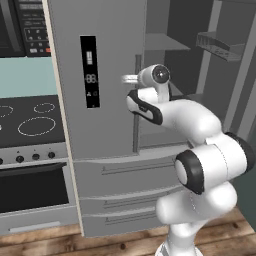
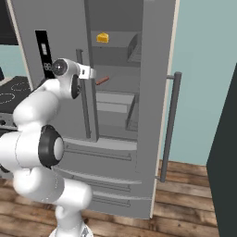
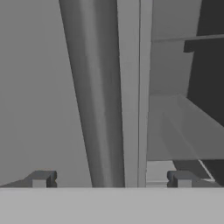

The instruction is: Retrieve the sausage and cheese from the fridge and place them on the cutting board on the counter.

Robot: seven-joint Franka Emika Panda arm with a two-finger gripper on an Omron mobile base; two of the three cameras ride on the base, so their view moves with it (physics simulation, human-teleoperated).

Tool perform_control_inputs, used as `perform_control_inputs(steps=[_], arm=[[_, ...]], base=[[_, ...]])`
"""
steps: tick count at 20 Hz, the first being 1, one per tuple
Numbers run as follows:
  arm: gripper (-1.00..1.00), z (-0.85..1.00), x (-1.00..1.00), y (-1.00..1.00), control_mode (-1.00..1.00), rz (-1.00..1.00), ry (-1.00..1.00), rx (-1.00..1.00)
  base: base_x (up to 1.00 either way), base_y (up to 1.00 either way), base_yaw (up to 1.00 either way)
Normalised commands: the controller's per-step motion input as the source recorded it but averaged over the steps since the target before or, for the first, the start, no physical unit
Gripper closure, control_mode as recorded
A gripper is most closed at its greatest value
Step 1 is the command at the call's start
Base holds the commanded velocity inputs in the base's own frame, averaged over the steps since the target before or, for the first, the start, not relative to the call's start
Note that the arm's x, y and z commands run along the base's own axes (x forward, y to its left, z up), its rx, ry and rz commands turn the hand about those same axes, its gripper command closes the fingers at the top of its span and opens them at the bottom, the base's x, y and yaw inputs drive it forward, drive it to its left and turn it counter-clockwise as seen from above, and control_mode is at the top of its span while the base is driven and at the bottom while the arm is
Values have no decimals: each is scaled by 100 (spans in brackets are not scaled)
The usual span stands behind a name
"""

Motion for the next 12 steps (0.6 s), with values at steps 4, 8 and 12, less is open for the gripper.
perform_control_inputs(steps=[4, 8, 12], arm=[[-100, 2, 62, 15, -100, -1, 0, 0], [-100, 0, 72, 16, -100, 0, 0, 0], [-100, 0, 72, 6, -100, 0, 0, 0]], base=[[0, 0, 0], [0, 0, 0], [0, 0, 0]])
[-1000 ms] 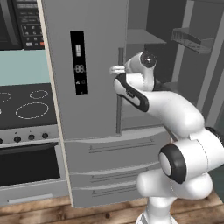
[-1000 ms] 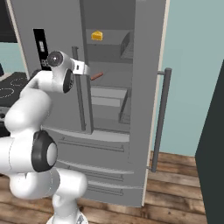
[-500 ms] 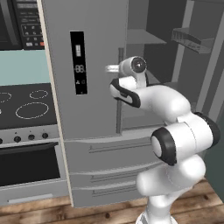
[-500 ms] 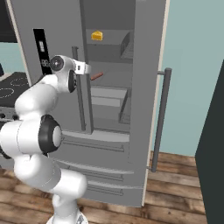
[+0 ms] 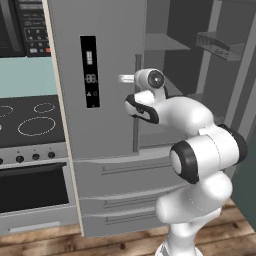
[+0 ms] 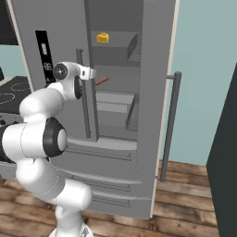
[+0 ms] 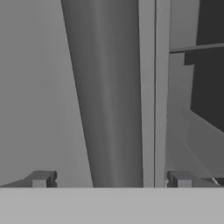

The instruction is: Retrieve the sausage and cheese from the fridge and place them on the cutting board on the counter.

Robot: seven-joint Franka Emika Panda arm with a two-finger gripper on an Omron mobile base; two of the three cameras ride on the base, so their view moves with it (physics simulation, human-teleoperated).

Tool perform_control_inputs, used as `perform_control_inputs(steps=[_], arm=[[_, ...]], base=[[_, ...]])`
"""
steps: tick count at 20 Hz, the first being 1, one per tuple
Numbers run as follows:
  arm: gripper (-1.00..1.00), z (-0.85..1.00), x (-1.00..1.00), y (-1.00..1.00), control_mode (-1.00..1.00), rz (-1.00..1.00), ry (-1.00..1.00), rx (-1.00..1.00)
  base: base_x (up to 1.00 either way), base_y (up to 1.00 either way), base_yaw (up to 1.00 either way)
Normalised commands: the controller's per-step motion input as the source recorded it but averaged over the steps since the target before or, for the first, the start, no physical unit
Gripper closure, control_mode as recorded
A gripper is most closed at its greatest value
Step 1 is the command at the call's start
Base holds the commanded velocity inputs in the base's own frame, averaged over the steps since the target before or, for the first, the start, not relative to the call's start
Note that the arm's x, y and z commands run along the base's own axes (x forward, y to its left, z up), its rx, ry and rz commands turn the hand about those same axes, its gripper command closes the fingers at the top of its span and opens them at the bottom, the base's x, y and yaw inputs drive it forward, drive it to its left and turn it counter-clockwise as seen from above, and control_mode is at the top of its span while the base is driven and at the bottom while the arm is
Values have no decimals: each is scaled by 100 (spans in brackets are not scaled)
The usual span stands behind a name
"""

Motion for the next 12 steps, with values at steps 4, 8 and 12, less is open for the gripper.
perform_control_inputs(steps=[4, 8, 12], arm=[[100, 0, 59, 9, -100, 0, 0, 0], [100, 0, 5, 0, -100, 0, 0, 0], [100, 0, -9, 2, -100, 0, -2, 0]], base=[[0, 0, 0], [0, 0, 0], [0, 0, 0]])
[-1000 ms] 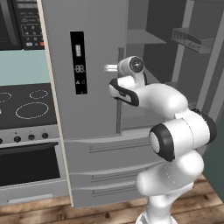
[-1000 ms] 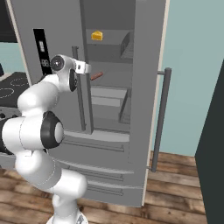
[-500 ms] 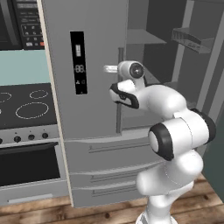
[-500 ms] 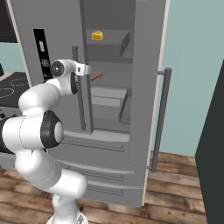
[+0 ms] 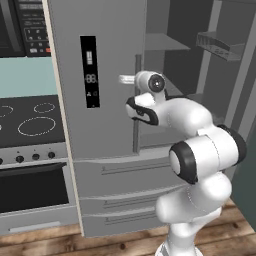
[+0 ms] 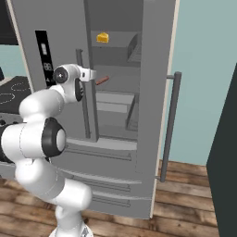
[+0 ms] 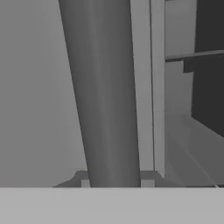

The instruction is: Retrieve the sausage and cheese from the fridge and place them on the cutting board on the counter.

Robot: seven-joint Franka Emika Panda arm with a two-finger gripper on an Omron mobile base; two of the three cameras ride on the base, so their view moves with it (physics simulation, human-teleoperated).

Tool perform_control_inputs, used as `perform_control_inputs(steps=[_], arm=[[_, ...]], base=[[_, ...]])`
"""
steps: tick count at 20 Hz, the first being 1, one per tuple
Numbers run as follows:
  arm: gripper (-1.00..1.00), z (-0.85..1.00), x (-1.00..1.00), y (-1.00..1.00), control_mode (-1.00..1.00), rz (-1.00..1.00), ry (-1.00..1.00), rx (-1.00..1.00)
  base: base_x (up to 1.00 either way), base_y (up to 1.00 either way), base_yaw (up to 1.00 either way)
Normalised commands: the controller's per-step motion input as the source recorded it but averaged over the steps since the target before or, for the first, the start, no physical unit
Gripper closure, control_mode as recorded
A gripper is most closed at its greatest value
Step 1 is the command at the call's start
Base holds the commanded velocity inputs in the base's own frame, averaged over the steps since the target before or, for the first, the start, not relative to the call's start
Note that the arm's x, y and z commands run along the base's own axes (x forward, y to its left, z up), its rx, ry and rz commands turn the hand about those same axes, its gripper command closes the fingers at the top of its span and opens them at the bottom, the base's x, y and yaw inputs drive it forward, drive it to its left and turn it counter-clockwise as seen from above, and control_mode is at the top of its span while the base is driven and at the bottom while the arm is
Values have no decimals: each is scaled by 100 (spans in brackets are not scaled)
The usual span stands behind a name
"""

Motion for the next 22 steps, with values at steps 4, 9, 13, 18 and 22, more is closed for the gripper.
perform_control_inputs(steps=[4, 9, 13, 18, 22], arm=[[100, 0, -75, 5, -100, -17, -16, 0], [100, 0, -100, 4, -100, -35, -27, 3], [100, 0, -100, 43, -100, -63, -21, 1], [100, 0, -100, 40, -100, -69, -18, 1], [100, 0, -93, 67, -100, -59, -18, 0]], base=[[0, 0, 0], [0, 0, 0], [0, 0, 0], [0, 0, 0], [0, 0, 0]])
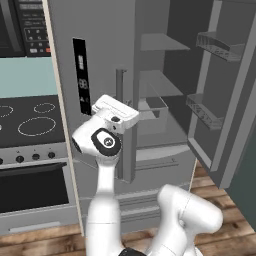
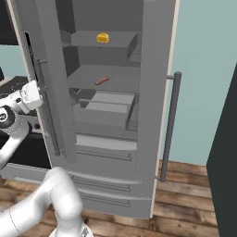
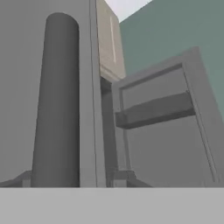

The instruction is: Retrieve the sausage and cheese from the fridge and place them on the cutting board on the counter.

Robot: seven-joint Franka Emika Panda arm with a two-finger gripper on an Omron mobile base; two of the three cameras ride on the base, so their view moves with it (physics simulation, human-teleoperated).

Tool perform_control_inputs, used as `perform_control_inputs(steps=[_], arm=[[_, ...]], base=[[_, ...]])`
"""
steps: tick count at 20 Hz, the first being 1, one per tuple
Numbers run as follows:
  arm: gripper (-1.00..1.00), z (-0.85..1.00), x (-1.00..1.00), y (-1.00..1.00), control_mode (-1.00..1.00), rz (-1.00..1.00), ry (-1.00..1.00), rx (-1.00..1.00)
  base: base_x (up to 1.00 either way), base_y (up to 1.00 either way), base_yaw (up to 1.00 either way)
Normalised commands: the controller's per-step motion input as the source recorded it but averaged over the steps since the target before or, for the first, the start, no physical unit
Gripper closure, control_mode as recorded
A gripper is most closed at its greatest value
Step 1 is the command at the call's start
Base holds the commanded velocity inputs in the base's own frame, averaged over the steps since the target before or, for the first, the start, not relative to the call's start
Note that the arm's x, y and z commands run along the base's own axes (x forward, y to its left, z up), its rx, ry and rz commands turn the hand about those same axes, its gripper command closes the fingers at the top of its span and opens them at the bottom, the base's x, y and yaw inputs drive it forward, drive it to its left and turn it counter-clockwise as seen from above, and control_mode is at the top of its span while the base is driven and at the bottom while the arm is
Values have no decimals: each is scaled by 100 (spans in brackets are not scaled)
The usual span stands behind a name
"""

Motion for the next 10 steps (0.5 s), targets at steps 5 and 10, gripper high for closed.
perform_control_inputs(steps=[5, 10], arm=[[100, 0, -81, 84, -100, -54, -18, 0], [-100, -9, -22, 59, -100, -43, -7, 0]], base=[[0, 0, 0], [0, 0, 0]])
